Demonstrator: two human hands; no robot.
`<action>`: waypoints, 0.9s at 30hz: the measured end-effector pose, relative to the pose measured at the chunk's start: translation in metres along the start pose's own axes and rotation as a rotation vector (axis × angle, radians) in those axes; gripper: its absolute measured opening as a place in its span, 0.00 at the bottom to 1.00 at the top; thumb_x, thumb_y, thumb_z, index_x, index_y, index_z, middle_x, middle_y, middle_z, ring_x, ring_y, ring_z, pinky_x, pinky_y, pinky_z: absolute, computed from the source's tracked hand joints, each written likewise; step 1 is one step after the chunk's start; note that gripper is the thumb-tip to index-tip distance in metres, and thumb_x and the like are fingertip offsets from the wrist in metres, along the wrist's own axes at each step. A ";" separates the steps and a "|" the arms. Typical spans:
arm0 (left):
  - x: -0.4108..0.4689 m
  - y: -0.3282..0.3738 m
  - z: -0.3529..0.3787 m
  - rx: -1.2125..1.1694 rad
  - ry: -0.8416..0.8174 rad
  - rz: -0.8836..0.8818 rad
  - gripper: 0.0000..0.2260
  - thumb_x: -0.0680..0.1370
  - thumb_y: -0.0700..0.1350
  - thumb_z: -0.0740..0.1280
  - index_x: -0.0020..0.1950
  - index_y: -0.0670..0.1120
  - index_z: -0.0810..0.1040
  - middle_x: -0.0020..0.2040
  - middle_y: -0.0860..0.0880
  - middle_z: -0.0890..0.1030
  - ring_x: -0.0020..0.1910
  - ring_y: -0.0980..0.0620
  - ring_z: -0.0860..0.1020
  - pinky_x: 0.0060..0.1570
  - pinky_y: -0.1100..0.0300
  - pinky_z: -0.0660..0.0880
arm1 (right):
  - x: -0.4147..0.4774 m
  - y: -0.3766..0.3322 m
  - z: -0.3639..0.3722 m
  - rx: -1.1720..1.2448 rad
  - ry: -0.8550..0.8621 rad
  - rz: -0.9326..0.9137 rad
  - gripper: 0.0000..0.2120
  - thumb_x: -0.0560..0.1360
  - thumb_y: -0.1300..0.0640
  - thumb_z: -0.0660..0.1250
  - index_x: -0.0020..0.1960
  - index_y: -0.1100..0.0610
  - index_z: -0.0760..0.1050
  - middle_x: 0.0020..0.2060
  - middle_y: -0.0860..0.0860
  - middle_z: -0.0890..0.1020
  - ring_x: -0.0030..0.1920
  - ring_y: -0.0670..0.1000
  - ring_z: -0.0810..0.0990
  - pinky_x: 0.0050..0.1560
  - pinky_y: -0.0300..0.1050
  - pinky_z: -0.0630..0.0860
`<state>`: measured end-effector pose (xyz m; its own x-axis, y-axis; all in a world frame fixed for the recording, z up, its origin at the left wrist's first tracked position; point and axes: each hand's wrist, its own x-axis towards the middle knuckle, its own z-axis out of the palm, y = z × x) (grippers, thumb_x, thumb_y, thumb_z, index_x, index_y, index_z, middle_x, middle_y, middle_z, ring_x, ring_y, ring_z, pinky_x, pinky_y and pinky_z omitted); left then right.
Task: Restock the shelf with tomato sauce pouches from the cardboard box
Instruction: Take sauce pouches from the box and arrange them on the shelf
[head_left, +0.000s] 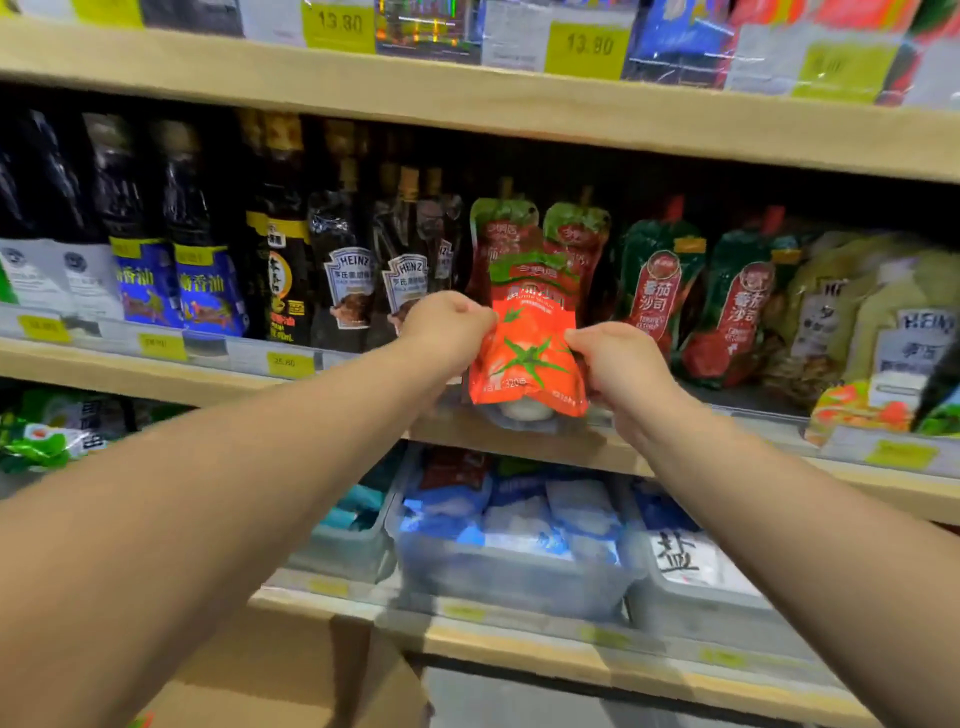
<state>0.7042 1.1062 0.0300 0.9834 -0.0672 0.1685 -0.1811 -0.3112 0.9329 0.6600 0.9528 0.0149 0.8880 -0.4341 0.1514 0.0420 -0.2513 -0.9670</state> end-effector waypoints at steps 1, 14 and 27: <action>0.009 0.007 0.006 0.017 0.012 0.024 0.09 0.74 0.47 0.66 0.34 0.47 0.77 0.35 0.47 0.78 0.40 0.47 0.77 0.41 0.59 0.72 | 0.011 -0.005 -0.004 -0.022 0.003 -0.022 0.09 0.73 0.56 0.67 0.34 0.54 0.76 0.32 0.52 0.78 0.34 0.52 0.76 0.39 0.48 0.74; 0.061 0.000 0.054 0.091 0.067 0.210 0.04 0.78 0.43 0.62 0.47 0.46 0.76 0.40 0.46 0.79 0.32 0.48 0.79 0.34 0.61 0.76 | 0.086 0.010 -0.022 -0.280 0.022 -0.084 0.04 0.77 0.51 0.62 0.47 0.50 0.75 0.33 0.42 0.77 0.28 0.46 0.79 0.33 0.41 0.77; 0.031 -0.007 0.049 0.502 -0.137 0.144 0.19 0.74 0.47 0.63 0.64 0.47 0.72 0.60 0.46 0.77 0.55 0.46 0.77 0.55 0.56 0.75 | 0.056 0.016 -0.029 -0.312 0.027 -0.028 0.11 0.72 0.56 0.66 0.53 0.54 0.70 0.47 0.57 0.81 0.49 0.58 0.81 0.53 0.59 0.79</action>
<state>0.7350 1.0601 0.0129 0.9441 -0.2549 0.2091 -0.3294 -0.7021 0.6313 0.6970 0.8993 0.0135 0.8761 -0.4447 0.1866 -0.0799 -0.5154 -0.8532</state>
